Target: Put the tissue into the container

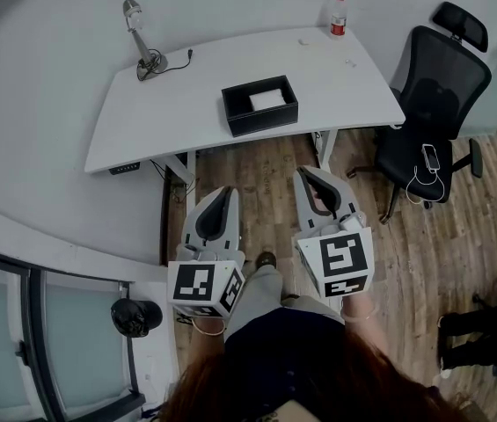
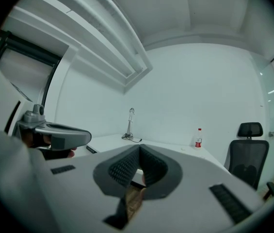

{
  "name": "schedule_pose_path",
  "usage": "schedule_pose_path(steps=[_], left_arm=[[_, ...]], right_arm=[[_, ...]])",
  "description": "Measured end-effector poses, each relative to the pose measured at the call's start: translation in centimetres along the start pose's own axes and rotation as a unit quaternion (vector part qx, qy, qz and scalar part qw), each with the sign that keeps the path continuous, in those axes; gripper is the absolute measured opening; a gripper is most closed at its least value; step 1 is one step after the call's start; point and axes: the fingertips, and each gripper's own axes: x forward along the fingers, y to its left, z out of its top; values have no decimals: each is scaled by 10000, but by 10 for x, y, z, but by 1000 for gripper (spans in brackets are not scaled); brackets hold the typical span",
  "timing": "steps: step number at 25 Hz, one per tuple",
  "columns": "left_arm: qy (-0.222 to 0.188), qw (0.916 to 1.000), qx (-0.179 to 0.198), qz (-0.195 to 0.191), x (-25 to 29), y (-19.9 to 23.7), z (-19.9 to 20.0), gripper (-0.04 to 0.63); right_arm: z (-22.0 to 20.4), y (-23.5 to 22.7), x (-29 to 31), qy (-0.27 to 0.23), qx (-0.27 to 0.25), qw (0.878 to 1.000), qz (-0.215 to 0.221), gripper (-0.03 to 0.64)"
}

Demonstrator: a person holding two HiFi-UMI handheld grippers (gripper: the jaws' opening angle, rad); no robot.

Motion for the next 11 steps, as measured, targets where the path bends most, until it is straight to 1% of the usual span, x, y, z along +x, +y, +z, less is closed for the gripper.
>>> schedule_pose_path(steps=[11], left_arm=[[-11,10000,-18,45,-17,-15,-2,38]], right_arm=[[-2,2,-24,-52,2,10000,23,20]])
